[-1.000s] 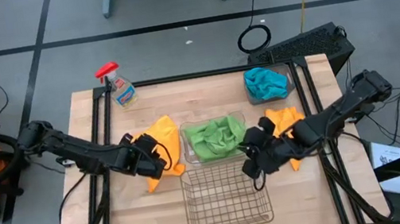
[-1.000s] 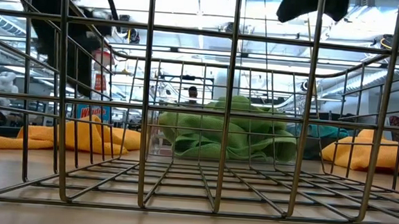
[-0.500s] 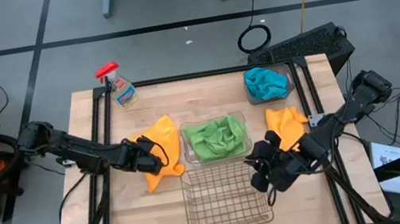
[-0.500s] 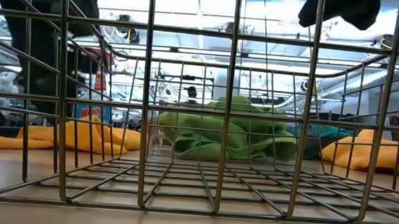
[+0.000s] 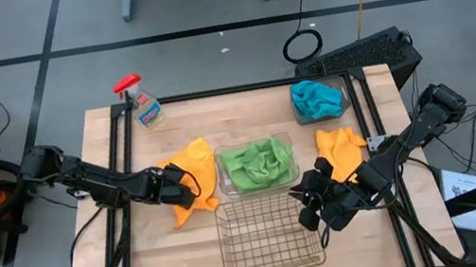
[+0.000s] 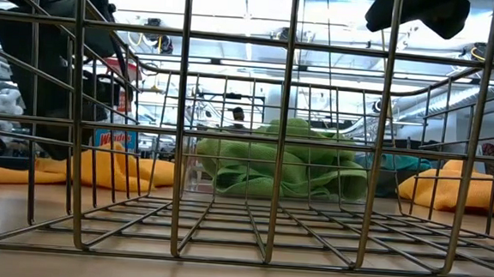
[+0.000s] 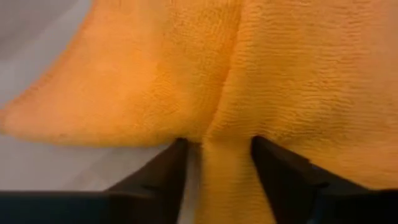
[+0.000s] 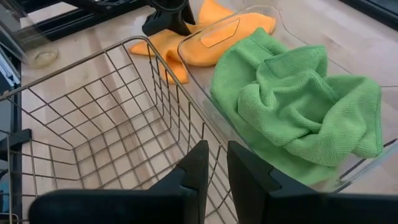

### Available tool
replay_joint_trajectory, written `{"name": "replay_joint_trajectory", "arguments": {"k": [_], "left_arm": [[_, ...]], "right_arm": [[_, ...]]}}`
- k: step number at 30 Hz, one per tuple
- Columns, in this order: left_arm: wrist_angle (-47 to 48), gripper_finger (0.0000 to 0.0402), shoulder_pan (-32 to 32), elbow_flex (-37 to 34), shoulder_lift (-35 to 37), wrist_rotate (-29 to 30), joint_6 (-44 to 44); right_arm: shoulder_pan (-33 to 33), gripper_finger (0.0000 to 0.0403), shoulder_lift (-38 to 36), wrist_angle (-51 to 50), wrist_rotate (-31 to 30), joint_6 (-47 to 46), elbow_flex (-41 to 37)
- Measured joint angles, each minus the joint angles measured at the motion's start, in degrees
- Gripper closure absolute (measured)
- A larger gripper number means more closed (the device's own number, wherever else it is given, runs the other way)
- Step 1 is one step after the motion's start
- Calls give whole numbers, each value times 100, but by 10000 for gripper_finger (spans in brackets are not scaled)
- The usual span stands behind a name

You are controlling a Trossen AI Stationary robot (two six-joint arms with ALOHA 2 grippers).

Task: Sort microfiber towel by color & place in baskets
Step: Put the left yellow microfiber cloth into the golden wire basket

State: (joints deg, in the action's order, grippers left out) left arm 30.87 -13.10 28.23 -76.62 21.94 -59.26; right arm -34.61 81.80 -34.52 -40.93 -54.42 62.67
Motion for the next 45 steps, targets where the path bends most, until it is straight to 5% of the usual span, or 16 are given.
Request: {"name": "replay_joint_trajectory", "arguments": {"k": [8, 20, 27, 32, 45], "left_arm": [[386, 388, -42, 108, 14, 174, -40], [2552, 396, -305, 1600, 812, 882, -338], [2981, 396, -897, 2663, 1050, 1767, -117], [2512, 396, -1317, 3144, 1056, 2168, 756], [-884, 397, -1886, 3605, 1054, 1953, 4382]], "right_arm": [[0, 351, 0, -1, -2, 147, 0], [0, 351, 2, -62, 25, 152, 0], [0, 351, 33, -55, -6, 152, 0], [2, 351, 177, -46, -103, 154, -2], [0, 351, 321, 337, -115, 178, -4]]}}
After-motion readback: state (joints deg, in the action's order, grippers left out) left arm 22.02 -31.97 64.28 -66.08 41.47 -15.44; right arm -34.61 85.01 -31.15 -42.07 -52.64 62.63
